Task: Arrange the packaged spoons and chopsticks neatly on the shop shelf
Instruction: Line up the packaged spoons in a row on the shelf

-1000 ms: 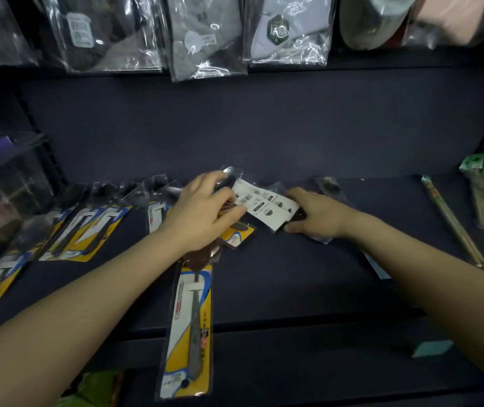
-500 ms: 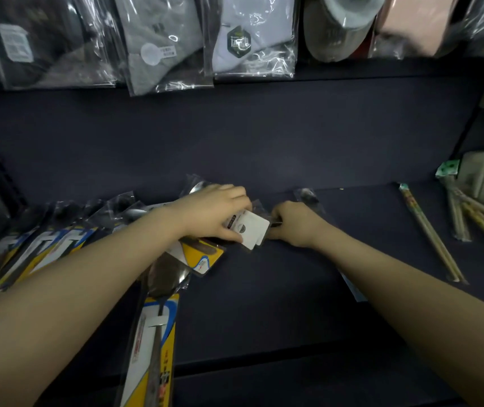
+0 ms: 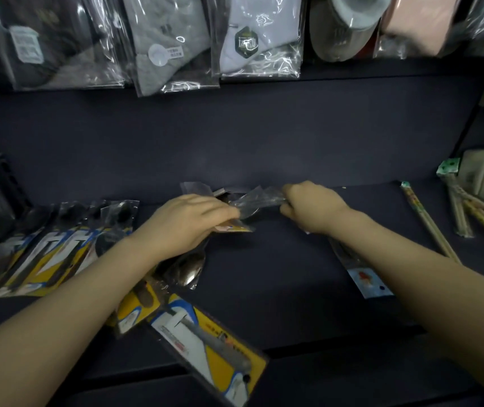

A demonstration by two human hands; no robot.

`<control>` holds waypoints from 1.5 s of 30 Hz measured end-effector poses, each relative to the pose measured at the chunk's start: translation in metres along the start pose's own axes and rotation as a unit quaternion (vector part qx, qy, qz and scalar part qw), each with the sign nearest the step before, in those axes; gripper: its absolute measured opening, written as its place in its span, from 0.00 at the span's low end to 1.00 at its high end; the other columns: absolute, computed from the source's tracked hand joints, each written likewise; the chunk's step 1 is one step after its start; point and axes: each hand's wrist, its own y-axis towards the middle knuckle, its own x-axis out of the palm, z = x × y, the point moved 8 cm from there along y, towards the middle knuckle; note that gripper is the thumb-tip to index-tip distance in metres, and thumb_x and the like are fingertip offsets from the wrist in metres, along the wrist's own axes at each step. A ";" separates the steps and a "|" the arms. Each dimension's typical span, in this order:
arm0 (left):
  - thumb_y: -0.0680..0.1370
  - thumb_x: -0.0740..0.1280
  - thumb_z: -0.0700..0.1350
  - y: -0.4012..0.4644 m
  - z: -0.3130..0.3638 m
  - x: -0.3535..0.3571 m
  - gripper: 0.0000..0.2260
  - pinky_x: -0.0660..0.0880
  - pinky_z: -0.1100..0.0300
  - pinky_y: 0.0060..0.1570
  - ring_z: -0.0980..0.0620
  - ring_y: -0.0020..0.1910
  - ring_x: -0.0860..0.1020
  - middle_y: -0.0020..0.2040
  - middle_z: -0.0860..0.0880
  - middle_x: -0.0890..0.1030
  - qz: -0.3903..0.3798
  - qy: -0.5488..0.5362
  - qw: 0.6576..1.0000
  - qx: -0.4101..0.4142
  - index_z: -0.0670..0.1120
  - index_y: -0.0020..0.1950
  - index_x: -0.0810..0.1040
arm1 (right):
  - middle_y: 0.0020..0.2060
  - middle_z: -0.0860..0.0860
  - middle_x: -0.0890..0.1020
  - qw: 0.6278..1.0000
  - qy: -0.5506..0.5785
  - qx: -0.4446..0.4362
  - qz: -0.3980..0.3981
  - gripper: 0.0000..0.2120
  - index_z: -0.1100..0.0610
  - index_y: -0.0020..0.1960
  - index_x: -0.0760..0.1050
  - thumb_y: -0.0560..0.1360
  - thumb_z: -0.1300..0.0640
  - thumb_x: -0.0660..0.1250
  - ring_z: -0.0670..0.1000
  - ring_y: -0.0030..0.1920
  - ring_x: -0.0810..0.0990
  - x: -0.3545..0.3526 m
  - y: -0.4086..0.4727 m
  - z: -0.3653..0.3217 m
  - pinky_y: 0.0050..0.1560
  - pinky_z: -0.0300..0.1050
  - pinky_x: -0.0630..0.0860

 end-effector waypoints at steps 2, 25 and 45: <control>0.64 0.74 0.31 -0.002 0.003 0.003 0.21 0.80 0.51 0.44 0.45 0.48 0.82 0.50 0.45 0.83 0.024 0.008 1.000 0.011 0.43 0.56 0.81 | 0.53 0.63 0.78 0.999 -0.040 0.013 0.029 0.11 0.63 0.52 0.69 0.77 0.55 0.57 0.65 0.51 0.77 -0.012 -0.008 0.015 0.41 0.49 0.65; 0.73 0.64 0.59 -0.003 -0.006 0.049 0.22 0.65 0.66 0.56 0.58 0.63 0.68 0.64 0.59 0.72 -0.202 -0.072 0.975 -0.054 0.56 0.66 0.70 | 0.53 0.65 0.75 0.979 -0.021 0.198 0.054 0.27 0.64 0.51 0.76 0.78 0.42 0.51 0.64 0.57 0.73 -0.020 -0.063 0.070 0.56 0.53 0.71; 0.76 0.62 0.53 0.042 0.039 0.069 0.18 0.71 0.56 0.57 0.55 0.59 0.72 0.61 0.56 0.74 -0.248 -0.139 0.951 -0.122 0.55 0.66 0.69 | 0.52 0.54 0.79 0.993 -0.050 -0.019 -0.108 0.13 0.52 0.54 0.76 0.70 0.61 0.63 0.57 0.50 0.77 0.032 0.063 0.088 0.46 0.46 0.73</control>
